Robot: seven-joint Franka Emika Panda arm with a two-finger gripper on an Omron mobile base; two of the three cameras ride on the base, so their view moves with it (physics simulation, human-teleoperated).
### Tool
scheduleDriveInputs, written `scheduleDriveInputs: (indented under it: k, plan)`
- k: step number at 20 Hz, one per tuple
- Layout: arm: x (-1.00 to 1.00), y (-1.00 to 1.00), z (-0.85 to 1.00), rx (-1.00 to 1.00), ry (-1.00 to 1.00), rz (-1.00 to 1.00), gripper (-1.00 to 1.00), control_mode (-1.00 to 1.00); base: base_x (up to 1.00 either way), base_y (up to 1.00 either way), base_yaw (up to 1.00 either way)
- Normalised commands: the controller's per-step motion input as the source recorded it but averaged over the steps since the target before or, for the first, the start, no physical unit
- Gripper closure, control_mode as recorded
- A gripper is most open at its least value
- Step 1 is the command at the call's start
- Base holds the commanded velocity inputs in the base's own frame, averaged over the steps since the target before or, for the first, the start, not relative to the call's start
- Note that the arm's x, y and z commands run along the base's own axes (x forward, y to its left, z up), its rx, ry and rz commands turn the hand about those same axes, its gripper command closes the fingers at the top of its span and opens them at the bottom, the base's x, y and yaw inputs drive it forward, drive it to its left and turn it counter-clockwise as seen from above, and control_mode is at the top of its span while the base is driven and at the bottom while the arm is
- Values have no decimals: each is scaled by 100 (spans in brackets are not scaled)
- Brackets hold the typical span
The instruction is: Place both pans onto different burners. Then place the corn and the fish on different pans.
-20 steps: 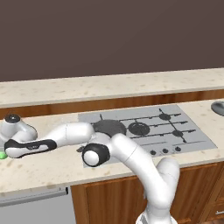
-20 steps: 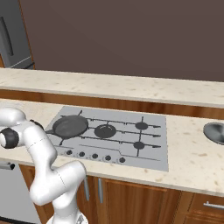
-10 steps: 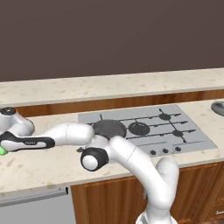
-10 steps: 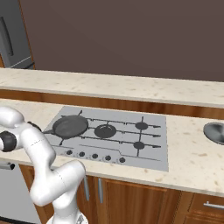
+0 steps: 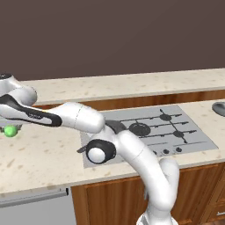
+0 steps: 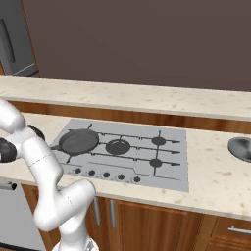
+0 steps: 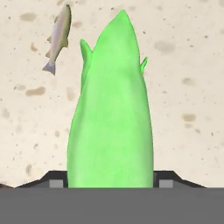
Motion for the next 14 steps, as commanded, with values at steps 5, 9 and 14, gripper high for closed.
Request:
scheduleDriveInputs:
  k: [5, 9, 14]
  plan:
    - [-69, -100, 40, 0, 5, -1, 100, -100, 0, 0, 0]
    - [-57, -100, 36, 0, 12, -3, 100, -100, 0, 0, 0]
    - [-41, -100, 19, 0, 13, -4, 100, -100, 0, 0, 0]
